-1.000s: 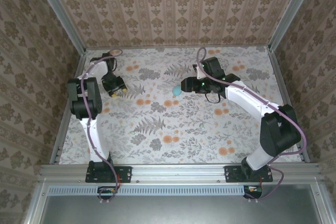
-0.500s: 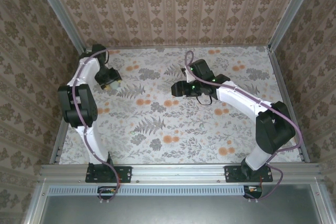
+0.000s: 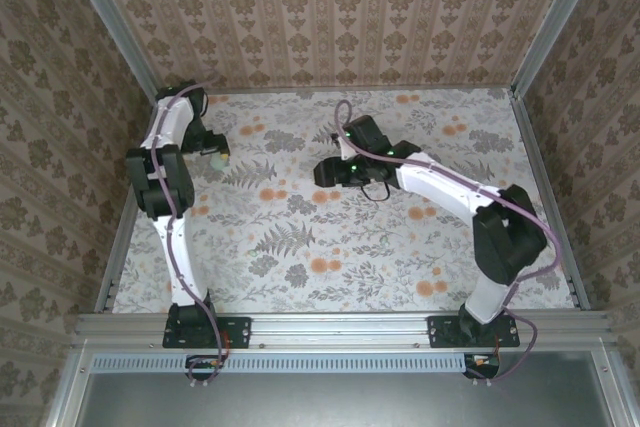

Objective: Insert wireless bluetooth earbuds into charging case

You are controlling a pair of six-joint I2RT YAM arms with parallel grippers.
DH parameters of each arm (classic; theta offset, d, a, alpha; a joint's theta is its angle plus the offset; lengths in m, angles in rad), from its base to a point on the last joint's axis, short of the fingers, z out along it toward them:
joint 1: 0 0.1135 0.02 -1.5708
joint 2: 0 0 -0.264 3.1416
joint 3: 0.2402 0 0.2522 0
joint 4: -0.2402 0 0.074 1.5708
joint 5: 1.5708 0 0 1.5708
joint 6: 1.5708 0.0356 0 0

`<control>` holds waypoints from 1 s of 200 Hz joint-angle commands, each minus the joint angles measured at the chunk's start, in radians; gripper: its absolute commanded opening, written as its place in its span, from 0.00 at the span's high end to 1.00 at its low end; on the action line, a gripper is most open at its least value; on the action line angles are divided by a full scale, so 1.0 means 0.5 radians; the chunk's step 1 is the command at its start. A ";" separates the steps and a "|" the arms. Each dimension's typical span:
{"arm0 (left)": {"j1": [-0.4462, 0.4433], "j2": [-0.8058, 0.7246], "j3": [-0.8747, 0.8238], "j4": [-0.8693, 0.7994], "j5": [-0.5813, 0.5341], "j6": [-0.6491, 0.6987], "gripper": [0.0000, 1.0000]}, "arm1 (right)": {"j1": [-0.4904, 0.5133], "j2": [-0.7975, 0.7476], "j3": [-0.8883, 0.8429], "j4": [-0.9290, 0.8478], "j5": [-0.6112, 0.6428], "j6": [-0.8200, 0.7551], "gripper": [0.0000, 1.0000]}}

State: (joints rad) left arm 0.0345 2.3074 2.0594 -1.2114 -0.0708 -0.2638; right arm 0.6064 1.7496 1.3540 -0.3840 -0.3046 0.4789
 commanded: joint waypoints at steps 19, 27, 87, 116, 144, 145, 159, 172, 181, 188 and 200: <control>0.007 0.121 0.202 -0.149 0.250 0.382 0.00 | 0.120 0.160 0.178 -0.046 0.035 0.057 0.36; 0.002 0.148 0.252 -0.172 0.283 0.442 0.00 | 0.125 0.165 0.173 -0.047 0.034 0.063 0.36; -0.019 0.377 0.578 -0.381 0.618 0.653 0.00 | 0.126 0.128 0.131 -0.105 0.086 0.030 0.36; -0.035 0.407 0.634 -0.419 0.612 0.635 0.00 | 0.125 0.100 0.109 -0.113 0.112 0.019 0.36; -0.064 0.477 0.749 -0.513 0.664 0.635 0.00 | 0.125 0.076 0.086 -0.101 0.112 0.024 0.36; -0.066 0.478 0.750 -0.513 0.670 0.636 0.00 | 0.125 0.074 0.086 -0.102 0.112 0.024 0.36; -0.099 0.481 0.738 -0.521 0.698 0.649 0.00 | 0.125 0.060 0.073 -0.100 0.118 0.025 0.36; -0.142 0.478 0.718 -0.531 0.688 0.663 0.00 | 0.125 0.043 0.062 -0.102 0.124 0.018 0.36; -0.169 0.481 0.705 -0.540 0.680 0.666 0.00 | 0.125 0.033 0.055 -0.108 0.127 0.013 0.36; -0.200 0.487 0.701 -0.552 0.666 0.666 0.00 | 0.125 0.026 0.051 -0.109 0.131 0.009 0.36; -0.251 0.494 0.686 -0.571 0.627 0.665 0.00 | 0.125 0.013 0.039 -0.115 0.140 0.004 0.35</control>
State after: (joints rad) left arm -0.0402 2.5320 2.3981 -1.4368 0.2432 0.0399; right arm 0.6720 1.8095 1.3937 -0.4122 -0.2604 0.4965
